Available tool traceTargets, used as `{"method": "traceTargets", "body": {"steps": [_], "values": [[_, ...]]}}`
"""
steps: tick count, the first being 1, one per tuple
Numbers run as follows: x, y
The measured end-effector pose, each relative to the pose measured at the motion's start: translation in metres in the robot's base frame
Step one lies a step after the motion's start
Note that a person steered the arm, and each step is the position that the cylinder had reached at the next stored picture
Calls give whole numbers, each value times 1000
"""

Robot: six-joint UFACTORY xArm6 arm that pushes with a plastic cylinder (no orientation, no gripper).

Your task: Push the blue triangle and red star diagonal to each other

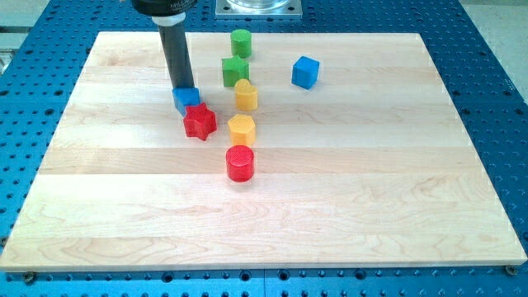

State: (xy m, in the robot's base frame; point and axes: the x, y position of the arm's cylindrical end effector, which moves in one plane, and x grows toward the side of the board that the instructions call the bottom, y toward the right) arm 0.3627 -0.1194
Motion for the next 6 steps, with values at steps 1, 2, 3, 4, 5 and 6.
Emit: {"method": "traceTargets", "body": {"steps": [1, 2, 3, 4, 5, 6], "values": [[46, 22], [98, 23], [155, 23], [157, 17], [97, 2], [68, 28]]}}
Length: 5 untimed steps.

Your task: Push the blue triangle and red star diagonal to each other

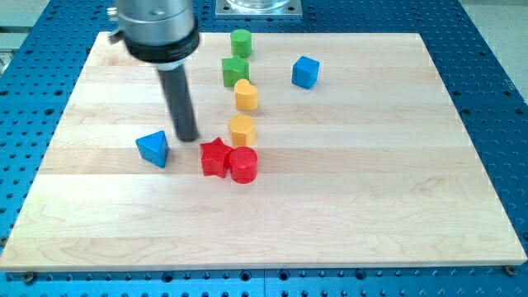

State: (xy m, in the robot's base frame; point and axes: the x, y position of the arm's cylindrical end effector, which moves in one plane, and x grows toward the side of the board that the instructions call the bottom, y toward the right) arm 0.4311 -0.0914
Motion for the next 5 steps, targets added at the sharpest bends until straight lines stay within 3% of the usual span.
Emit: {"method": "traceTargets", "body": {"steps": [1, 3, 4, 5], "values": [[18, 33], [110, 29], [106, -22], [139, -33]]}}
